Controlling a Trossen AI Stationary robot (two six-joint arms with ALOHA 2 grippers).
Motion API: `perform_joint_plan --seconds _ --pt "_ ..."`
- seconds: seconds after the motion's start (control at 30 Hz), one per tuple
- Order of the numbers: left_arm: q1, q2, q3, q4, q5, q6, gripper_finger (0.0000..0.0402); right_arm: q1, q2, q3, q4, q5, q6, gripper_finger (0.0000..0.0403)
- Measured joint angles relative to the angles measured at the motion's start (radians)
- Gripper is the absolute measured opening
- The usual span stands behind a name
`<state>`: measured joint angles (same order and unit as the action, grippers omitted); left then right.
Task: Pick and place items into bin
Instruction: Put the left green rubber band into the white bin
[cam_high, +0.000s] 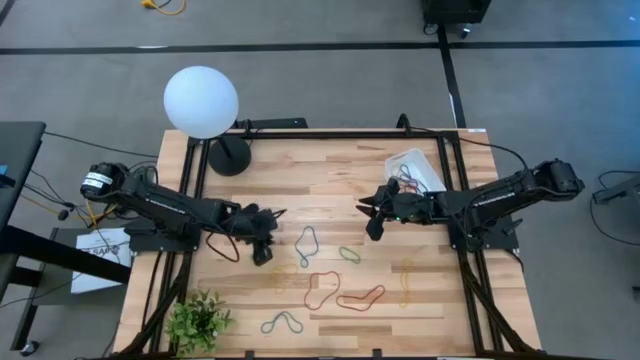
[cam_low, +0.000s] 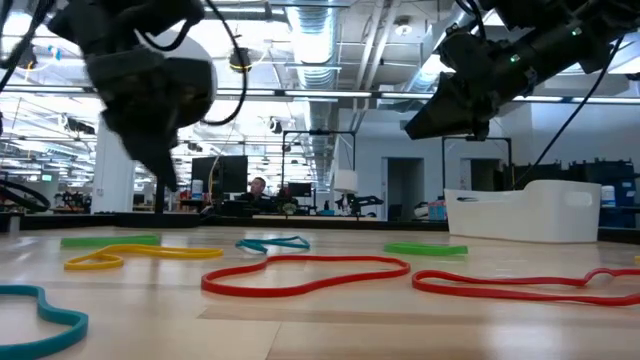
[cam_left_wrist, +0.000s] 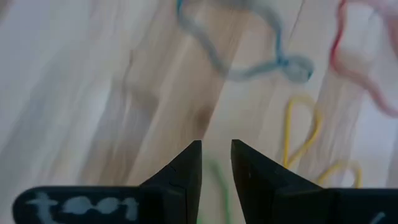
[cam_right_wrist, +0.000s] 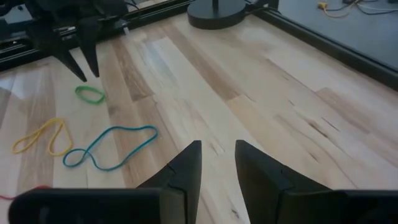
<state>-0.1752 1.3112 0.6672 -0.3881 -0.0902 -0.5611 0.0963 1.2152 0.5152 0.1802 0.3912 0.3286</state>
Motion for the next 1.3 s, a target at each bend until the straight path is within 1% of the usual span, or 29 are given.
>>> perform_joint_plan --seconds 0.13,0.3,0.43,0.5,0.6,0.8,1.03,1.1,1.2,1.3 --pt "-0.038 0.0 -0.001 -0.071 -0.001 -0.057 0.0075 0.0 0.0 0.0 0.0 0.0 0.0 0.0093" --pt "-0.085 0.0 -0.001 -0.072 -0.006 -0.09 0.0075 0.0 0.0 0.0 0.0 0.001 0.0 0.0093" --pt "-0.123 0.0 -0.001 -0.071 -0.077 -0.093 0.0075 0.0 0.0 0.0 0.0 0.001 0.0 0.0093" --pt "-0.134 0.0 -0.001 -0.071 -0.082 -0.098 0.0075 0.0 0.0 0.0 0.0 0.001 0.0 0.0093" --pt "-0.142 0.0 -0.001 -0.071 -0.087 -0.109 0.0075 0.0 0.0 0.0 0.0 0.001 0.0 0.0093" --pt "-0.145 0.0 -0.001 -0.091 -0.158 -0.118 0.0075 0.0 0.0 0.0 0.0 0.001 0.001 0.0093" --pt "-0.145 0.0 -0.001 -0.1 -0.165 -0.114 0.0075 0.0 0.0 0.0 0.0 0.001 0.002 0.0093" --pt "-0.147 0.0 -0.004 -0.09 -0.182 -0.089 0.0075 0.0 0.0 0.0 0.0 0.001 0.002 0.0093" --pt "-0.151 0.0 -0.035 -0.003 -0.213 -0.03 0.0075 0.0 0.0 0.0 0.0 0.001 0.003 0.0093" --pt "-0.151 0.0 -0.074 0.054 -0.178 -0.005 0.0075 0.0 0.0 0.0 -0.001 0.001 0.003 0.0093"
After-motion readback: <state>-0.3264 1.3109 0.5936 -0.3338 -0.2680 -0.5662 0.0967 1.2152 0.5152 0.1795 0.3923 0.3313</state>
